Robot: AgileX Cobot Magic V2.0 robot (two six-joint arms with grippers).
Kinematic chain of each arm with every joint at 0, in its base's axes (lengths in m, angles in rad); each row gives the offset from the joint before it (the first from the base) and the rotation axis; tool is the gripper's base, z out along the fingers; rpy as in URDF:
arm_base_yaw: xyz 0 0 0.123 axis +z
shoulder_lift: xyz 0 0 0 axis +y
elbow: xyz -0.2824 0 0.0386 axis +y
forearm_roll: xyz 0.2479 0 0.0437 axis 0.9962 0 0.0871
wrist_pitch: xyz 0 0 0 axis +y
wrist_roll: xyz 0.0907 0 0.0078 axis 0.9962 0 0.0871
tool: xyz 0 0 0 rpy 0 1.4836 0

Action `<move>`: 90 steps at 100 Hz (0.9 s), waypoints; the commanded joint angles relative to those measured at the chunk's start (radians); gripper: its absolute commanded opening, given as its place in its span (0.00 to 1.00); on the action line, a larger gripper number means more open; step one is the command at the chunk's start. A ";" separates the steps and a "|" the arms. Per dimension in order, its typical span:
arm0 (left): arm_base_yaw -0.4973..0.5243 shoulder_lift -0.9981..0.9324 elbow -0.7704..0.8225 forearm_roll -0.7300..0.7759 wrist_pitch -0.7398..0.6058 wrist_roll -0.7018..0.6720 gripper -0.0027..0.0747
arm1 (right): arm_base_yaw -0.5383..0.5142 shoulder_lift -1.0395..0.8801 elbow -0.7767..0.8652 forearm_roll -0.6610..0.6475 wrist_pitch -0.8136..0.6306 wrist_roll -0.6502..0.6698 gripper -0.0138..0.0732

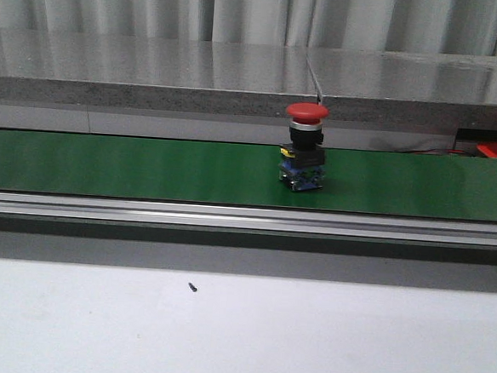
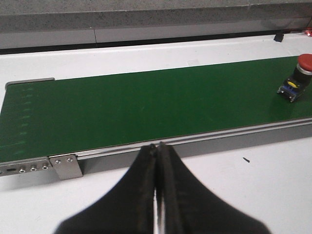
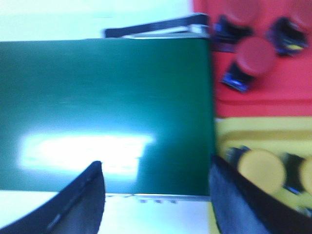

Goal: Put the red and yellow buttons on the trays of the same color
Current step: 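Lower the right gripper onto the red button on the belt and grasp, then carry the red button into the red tray and open the right gripper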

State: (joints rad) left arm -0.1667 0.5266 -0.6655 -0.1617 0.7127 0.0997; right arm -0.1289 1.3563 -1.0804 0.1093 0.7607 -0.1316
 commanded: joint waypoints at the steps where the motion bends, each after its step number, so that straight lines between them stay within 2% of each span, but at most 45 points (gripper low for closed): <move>1: -0.008 0.001 -0.027 -0.008 -0.071 -0.004 0.01 | 0.061 0.008 -0.098 0.003 0.042 -0.025 0.70; 13: -0.008 0.001 -0.027 -0.008 -0.071 -0.004 0.01 | 0.138 0.064 -0.167 0.005 0.121 -0.059 0.74; 25: -0.008 0.001 -0.027 -0.008 -0.071 -0.004 0.01 | 0.213 0.119 -0.214 0.020 0.175 -0.107 0.89; 30: -0.008 0.001 -0.027 -0.008 -0.071 -0.004 0.01 | 0.244 0.140 -0.226 0.021 0.191 -0.138 0.92; 54: -0.008 0.001 -0.027 -0.008 -0.071 -0.004 0.01 | 0.358 0.244 -0.268 0.089 0.230 -0.262 0.91; 90: -0.008 0.001 -0.027 -0.008 -0.071 -0.004 0.01 | 0.387 0.383 -0.366 0.206 0.106 -0.277 0.91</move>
State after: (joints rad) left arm -0.1667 0.5266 -0.6655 -0.1617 0.7127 0.0997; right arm 0.2589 1.7545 -1.3931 0.2583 0.9179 -0.3930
